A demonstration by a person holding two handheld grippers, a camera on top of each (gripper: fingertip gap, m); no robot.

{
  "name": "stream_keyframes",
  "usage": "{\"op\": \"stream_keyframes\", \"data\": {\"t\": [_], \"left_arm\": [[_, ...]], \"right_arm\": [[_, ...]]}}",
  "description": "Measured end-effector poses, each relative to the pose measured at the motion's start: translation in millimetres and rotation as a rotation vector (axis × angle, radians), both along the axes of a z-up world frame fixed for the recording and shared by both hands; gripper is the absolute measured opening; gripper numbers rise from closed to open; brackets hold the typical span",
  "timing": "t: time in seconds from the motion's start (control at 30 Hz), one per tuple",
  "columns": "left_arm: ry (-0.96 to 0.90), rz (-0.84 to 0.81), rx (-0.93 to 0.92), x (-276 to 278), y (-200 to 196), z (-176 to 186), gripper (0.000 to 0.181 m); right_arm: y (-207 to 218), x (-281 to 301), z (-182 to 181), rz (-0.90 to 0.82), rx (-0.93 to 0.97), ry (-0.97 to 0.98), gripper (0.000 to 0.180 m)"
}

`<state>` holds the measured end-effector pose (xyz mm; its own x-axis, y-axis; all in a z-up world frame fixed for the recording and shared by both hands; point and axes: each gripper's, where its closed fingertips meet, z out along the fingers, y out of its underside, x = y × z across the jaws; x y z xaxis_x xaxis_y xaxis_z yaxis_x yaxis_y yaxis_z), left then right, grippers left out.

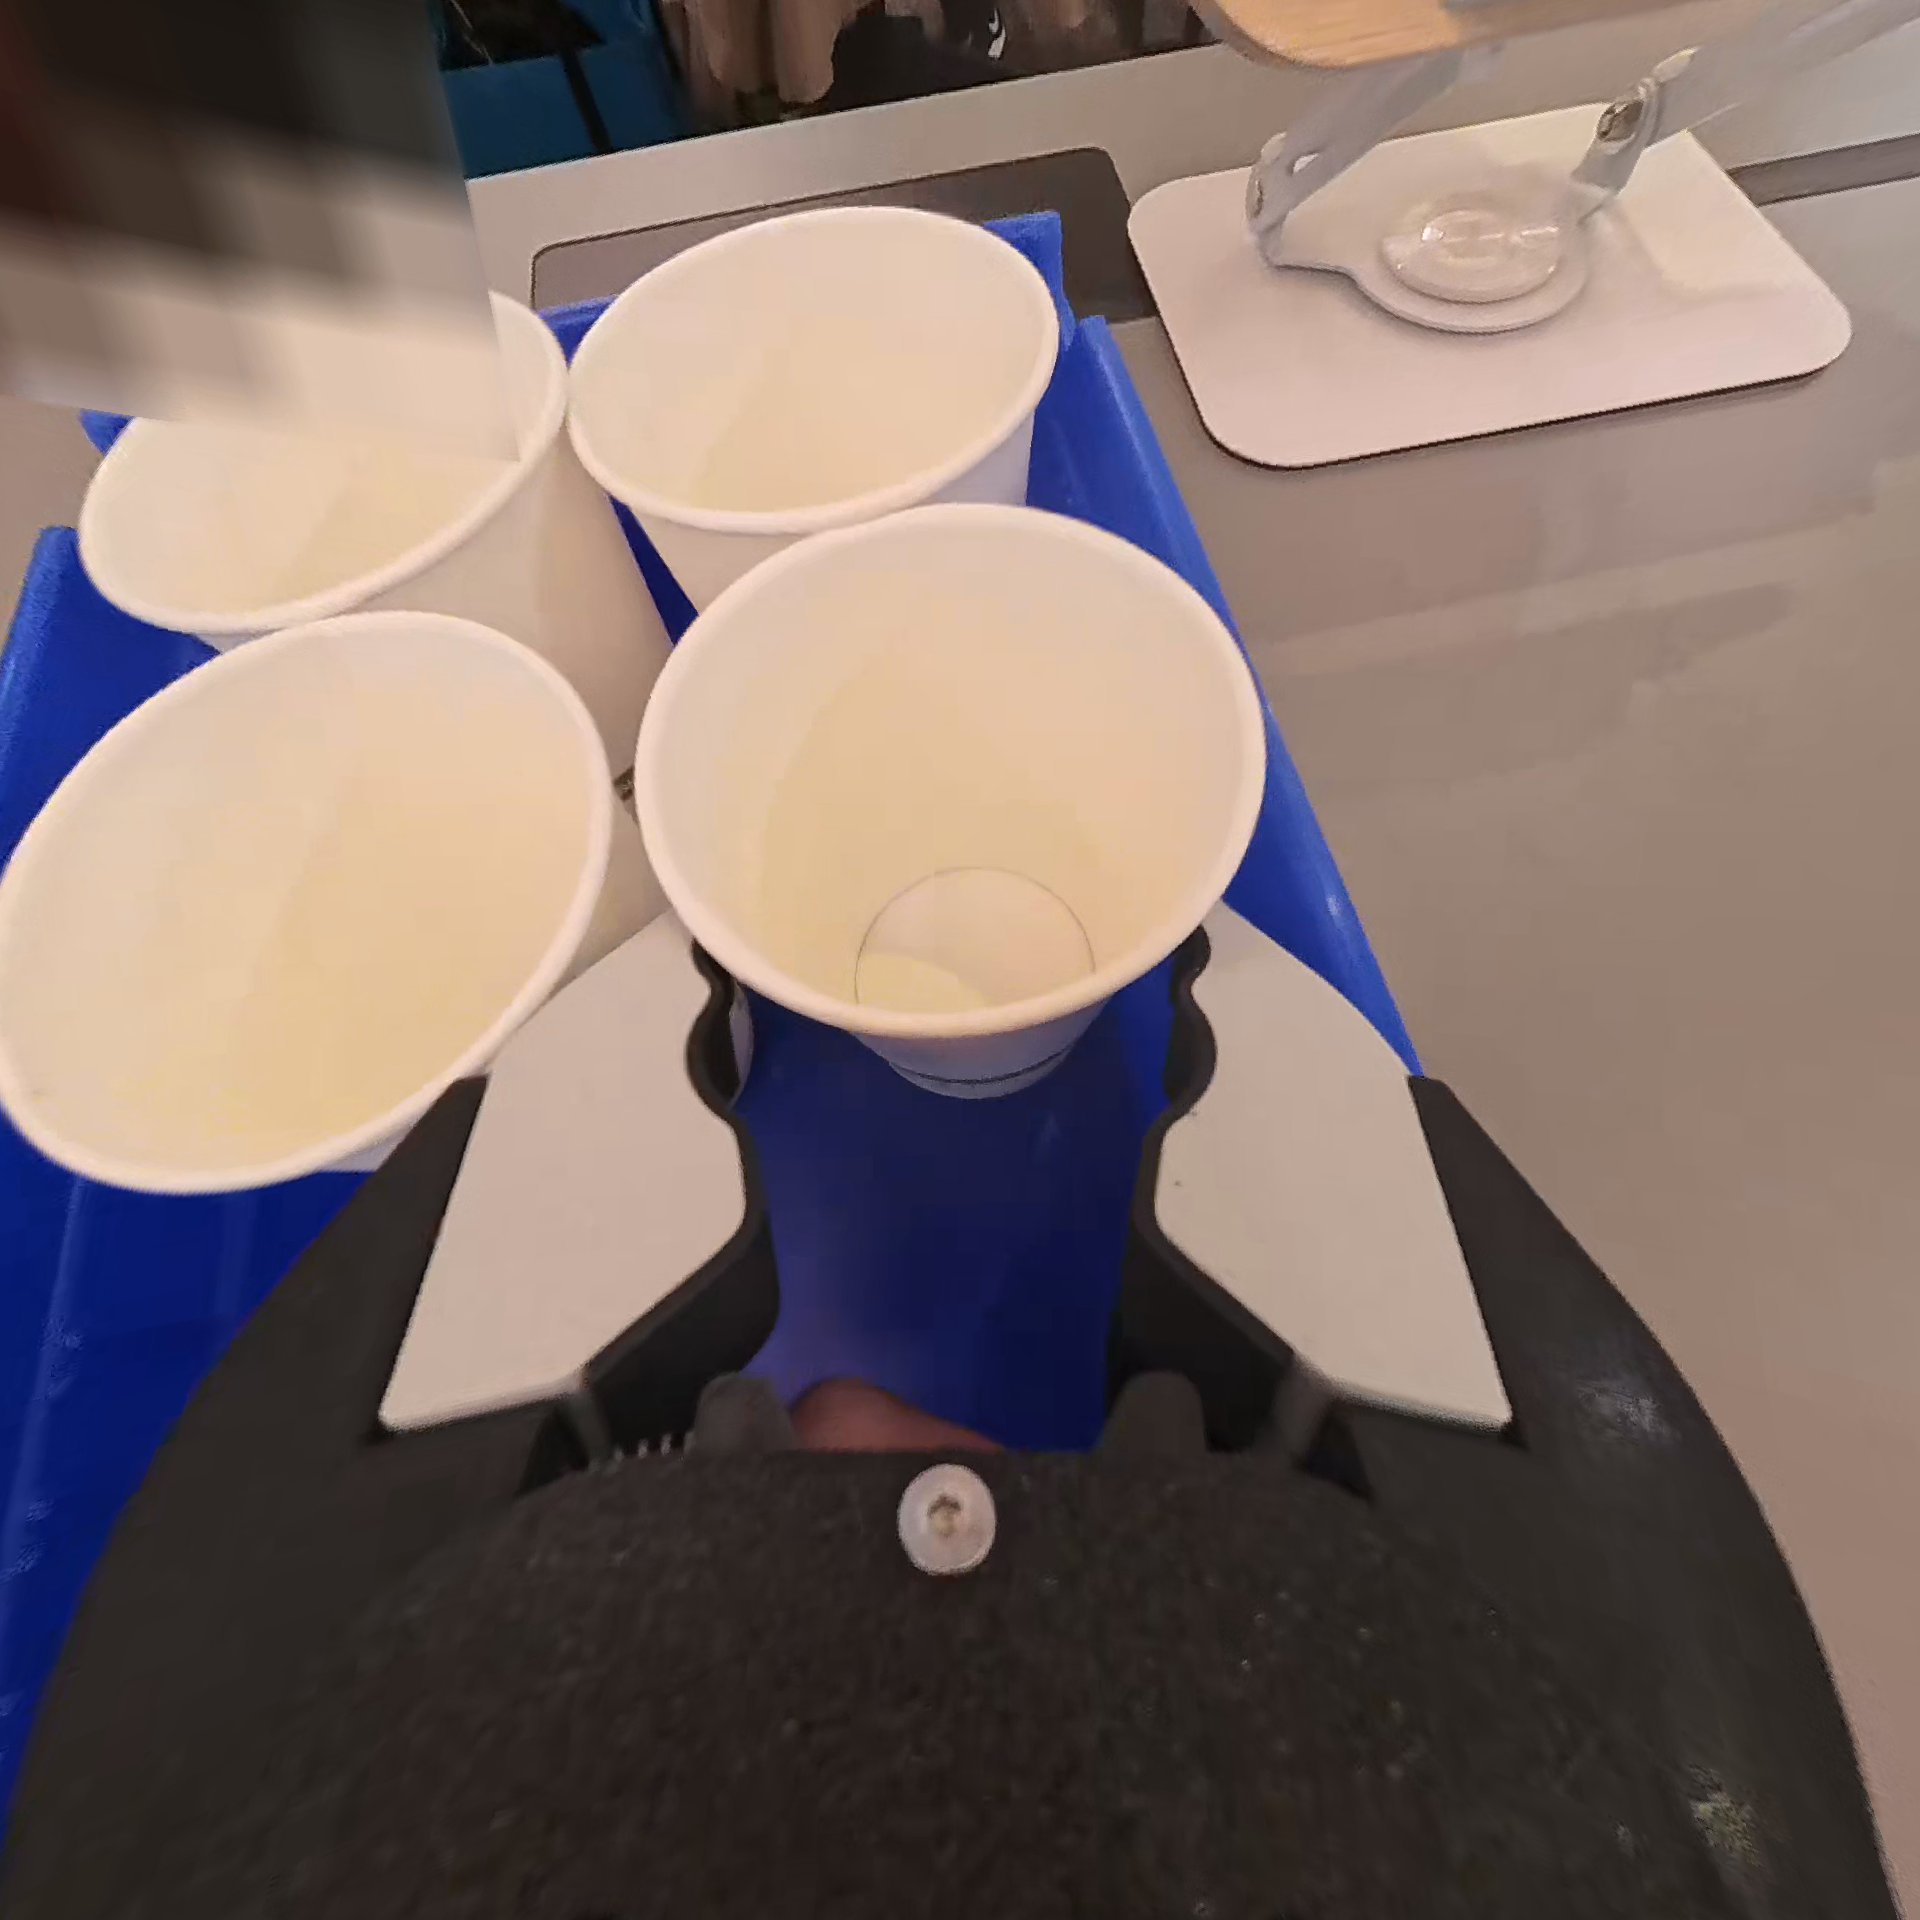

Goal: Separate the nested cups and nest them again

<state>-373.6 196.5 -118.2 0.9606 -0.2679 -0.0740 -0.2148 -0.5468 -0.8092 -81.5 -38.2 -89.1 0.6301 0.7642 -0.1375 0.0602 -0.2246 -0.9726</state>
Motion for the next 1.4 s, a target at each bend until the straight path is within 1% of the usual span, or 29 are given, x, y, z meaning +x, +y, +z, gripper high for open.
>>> {"op": "stream_keyframes", "data": {"t": [0.13, 0.23, 0.33, 0.47, 0.57, 0.73, 0.83, 0.93, 1.0, 1.1, 1.17, 1.2, 1.27, 1.33, 1.37, 1.4], "left_arm": [[-0.018, -0.002, -0.005, 1.5, 3.4, 0.3, 0.079], [-0.046, -0.018, 0.016, 1.1, -3.4, 4.9, 0.078], [-0.060, -0.066, 0.039, -0.4, -22.7, 8.8, 0.077], [-0.067, -0.163, 0.104, -5.7, -61.6, 19.5, 0.077], [-0.075, -0.227, 0.153, -12.4, -90.7, 35.3, 0.077], [-0.138, -0.371, 0.249, -5.6, -132.5, 91.1, 0.077], [-0.185, -0.484, 0.265, 23.0, -154.9, 120.1, 0.077], [-0.192, -0.619, 0.266, 69.5, -175.9, 130.0, 0.077], [-0.183, -0.703, 0.259, 102.9, -187.9, 126.8, 0.077], [-0.197, -0.812, 0.227, 149.0, -202.5, 115.2, 0.077], [-0.207, -0.870, 0.208, 174.0, -209.7, 107.3, 0.077], [-0.215, -0.899, 0.202, 184.7, -213.4, 104.7, 0.077], [-0.229, -0.933, 0.186, 200.6, -217.6, 101.1, 0.077], [-0.241, -0.971, 0.171, 210.9, -222.6, 99.9, 0.077], [-0.246, -0.989, 0.166, 214.4, -225.0, 100.0, 0.077], [-0.248, -1.005, 0.158, 216.9, -227.2, 99.8, 0.077]], "right_arm": [[-1.3, -4.3, -6.0, 0.009, 0.003, -0.034, 0.073], [-1.8, -3.3, -4.8, 0.011, 0.003, -0.033, 0.072], [-0.7, 1.5, -1.2, 0.006, 0.000, -0.018, 0.072], [2.9, 12.7, 5.6, -0.010, -0.002, -0.005, 0.072], [4.4, 19.5, 15.4, -0.005, -0.011, 0.035, 0.067], [4.7, 22.4, 32.4, 0.016, 0.007, 0.050, 0.064], [2.2, 13.0, 42.2, 0.081, -0.040, 0.013, 0.060], [6.2, 4.8, 60.3, 0.110, -0.099, -0.065, 0.055], [10.1, -1.2, 79.1, 0.121, -0.130, -0.095, 0.047], [9.5, -17.4, 109.2, 0.191, -0.125, -0.116, 0.046], [15.4, -23.8, 119.4, 0.187, -0.078, -0.165, 0.044], [16.7, -27.4, 122.1, 0.195, -0.048, -0.185, 0.044], [9.8, -37.2, 127.7, 0.272, 0.012, -0.167, 0.044], [0.9, -42.8, 125.6, 0.341, 0.046, -0.158, 0.047], [1.3, -42.7, 121.7, 0.341, 0.061, -0.174, 0.048], [2.8, -42.4, 116.9, 0.336, 0.073, -0.196, 0.054]]}}
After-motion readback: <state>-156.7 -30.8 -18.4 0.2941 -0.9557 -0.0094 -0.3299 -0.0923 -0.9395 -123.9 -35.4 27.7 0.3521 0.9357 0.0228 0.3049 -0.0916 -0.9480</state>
